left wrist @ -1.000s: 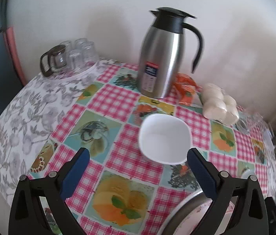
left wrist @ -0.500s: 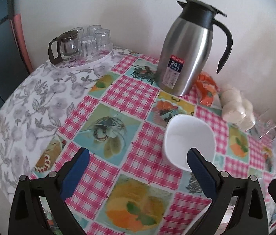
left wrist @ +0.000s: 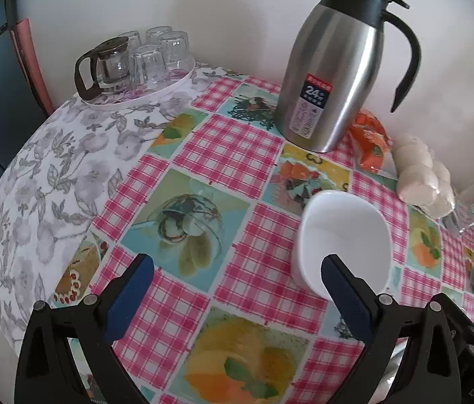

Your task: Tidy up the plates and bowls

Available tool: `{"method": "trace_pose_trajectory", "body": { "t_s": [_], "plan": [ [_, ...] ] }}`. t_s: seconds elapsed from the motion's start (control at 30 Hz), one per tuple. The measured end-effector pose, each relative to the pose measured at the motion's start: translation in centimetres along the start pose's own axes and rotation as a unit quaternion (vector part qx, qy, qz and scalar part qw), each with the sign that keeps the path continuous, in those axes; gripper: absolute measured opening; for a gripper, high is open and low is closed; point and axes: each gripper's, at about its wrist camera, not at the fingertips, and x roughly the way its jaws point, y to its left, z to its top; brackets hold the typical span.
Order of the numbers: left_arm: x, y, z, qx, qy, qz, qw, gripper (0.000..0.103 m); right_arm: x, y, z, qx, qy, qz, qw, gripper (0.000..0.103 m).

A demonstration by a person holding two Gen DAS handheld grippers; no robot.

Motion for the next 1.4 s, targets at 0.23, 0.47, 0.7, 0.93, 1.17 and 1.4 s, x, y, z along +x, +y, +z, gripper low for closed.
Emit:
{"method": "trace_pose_trajectory", "body": {
  "t_s": [0.23,0.47,0.7,0.93,1.17,1.4],
  "plan": [
    [3.1,1.5,0.1,-0.061,0.055,-0.048,0.9955,0.100,1.6,1.5,1.4,-0.024,0.007,-0.011,1.000,0.102],
    [5.0,2.0,-0.1,-0.092,0.055,-0.062,0.9923,0.100,3.8,2.0,2.0,-0.020,0.023,-0.001,1.000,0.096],
    [5.9,1.6,0.3,-0.075,0.066,-0.082,0.9916,0.099,5.9,1.5,2.2,-0.009,0.042,0.000,0.999,0.088],
    [6.7,1.1,0.5,-0.074,0.071,-0.086,0.9910,0.090,7.3,1.7,2.2,-0.013,0.050,0.006,0.999,0.078],
    [7.3,0.4,0.5,-0.063,0.076,-0.088,0.9913,0.079,8.7,2.7,2.1,-0.033,0.061,0.009,0.998,0.061],
    [7.8,-0.7,0.4,-0.036,0.068,-0.097,0.9923,0.055,10.3,4.0,2.1,-0.050,0.073,0.018,0.996,0.043]
  ]
}}
